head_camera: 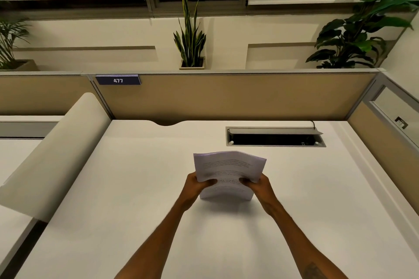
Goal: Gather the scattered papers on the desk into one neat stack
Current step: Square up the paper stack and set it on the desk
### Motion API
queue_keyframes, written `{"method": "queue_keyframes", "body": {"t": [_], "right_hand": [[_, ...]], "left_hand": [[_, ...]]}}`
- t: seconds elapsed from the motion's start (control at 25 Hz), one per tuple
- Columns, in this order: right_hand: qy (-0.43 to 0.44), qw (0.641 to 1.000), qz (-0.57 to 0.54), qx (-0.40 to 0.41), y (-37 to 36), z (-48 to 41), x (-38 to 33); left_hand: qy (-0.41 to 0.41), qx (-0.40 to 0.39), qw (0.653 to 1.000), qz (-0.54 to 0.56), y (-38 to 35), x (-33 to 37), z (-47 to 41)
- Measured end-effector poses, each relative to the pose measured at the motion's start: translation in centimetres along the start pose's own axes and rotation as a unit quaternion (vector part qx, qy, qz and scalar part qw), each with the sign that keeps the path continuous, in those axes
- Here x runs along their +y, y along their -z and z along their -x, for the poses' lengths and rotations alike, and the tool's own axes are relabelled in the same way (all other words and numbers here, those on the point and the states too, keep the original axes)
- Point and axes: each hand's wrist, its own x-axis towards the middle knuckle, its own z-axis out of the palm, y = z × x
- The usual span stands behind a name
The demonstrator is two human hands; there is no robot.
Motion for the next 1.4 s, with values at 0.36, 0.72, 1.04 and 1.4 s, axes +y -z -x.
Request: {"method": "queue_keyframes", "body": {"t": [0.36,0.72,1.04,1.4], "right_hand": [[-0.001,1.000,0.007,0.018,0.0,-0.2,0.0],[-0.009,0.999,0.030,0.013,0.1,-0.2,0.2],[-0.028,0.999,0.019,-0.018,2.3,-0.5,0.0],[-0.066,0.932,-0.356,-0.010,-2.2,0.3,-0.1]], "left_hand": [[-0.005,0.023,1.000,0.007,0.0,0.5,0.0],[-0.007,-0.007,1.000,0.000,-0.2,0.2,0.5],[0.025,0.032,0.994,0.104,0.8,0.9,-0.4],[0.033,0.082,0.936,0.340,-1.6,1.7,-1.6]]}}
